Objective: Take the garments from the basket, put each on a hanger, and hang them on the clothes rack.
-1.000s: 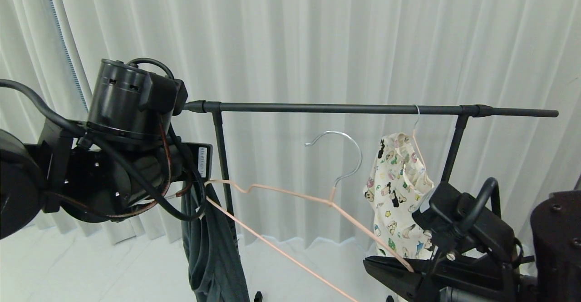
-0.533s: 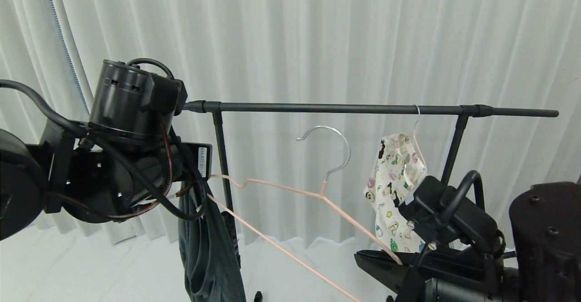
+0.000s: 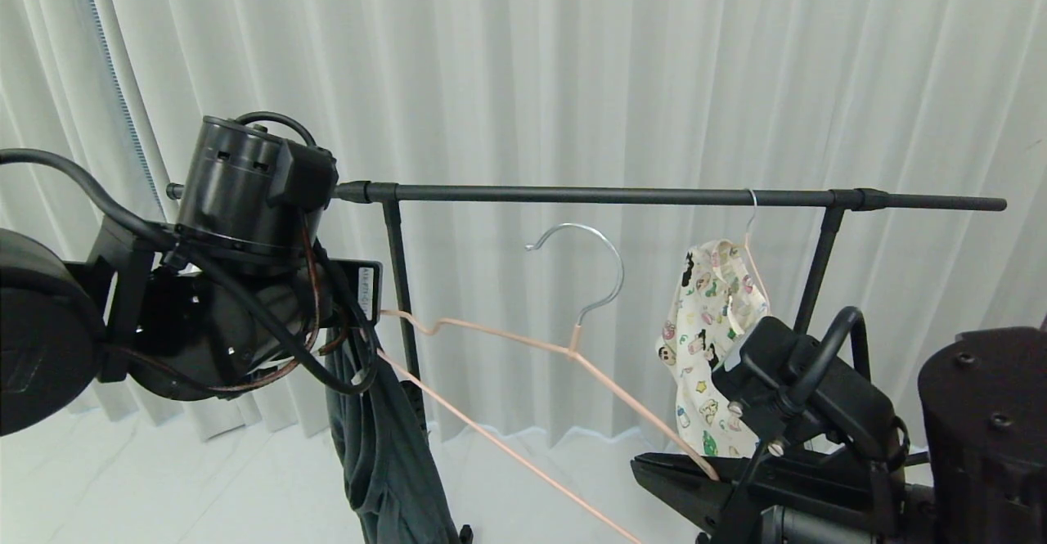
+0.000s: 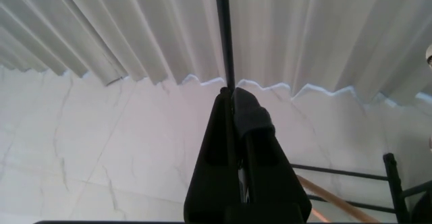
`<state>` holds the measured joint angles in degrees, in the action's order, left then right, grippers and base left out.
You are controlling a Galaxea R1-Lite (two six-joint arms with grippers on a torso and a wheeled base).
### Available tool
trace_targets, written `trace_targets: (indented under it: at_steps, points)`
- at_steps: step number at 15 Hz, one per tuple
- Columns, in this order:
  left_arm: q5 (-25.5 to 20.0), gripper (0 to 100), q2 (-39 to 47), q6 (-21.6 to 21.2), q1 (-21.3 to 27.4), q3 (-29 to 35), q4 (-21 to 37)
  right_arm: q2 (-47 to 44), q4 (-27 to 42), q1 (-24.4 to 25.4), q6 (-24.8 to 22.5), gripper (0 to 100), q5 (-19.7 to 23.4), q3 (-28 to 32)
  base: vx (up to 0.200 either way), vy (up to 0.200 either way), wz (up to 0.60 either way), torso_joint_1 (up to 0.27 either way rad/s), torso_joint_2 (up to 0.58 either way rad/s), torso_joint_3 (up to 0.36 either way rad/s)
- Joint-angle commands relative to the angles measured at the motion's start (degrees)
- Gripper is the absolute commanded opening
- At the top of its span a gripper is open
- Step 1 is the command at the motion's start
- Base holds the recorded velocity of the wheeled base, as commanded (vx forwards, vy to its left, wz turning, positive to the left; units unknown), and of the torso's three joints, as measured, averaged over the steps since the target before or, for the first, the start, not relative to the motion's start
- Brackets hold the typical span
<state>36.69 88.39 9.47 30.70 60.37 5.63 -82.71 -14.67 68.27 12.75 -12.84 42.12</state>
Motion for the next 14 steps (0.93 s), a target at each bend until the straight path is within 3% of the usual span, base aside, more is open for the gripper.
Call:
trace_targets:
  at_steps: [1, 14]
  points:
    - [0.3, 0, 0.7, 0.0, -0.1, 0.0, -0.1, 0.3, 0.1, 0.2, 0.0, 0, 0.1, -0.1, 0.000, 0.000, 0.00, 0.000, 0.00, 0.000]
    - [1.1, 0, 0.5, 0.4, -0.1, 0.0, -0.3, -1.3, -0.1, 0.6, 0.0, 0, -0.1, 0.1, 0.000, 0.000, 0.00, 0.000, 0.00, 0.000]
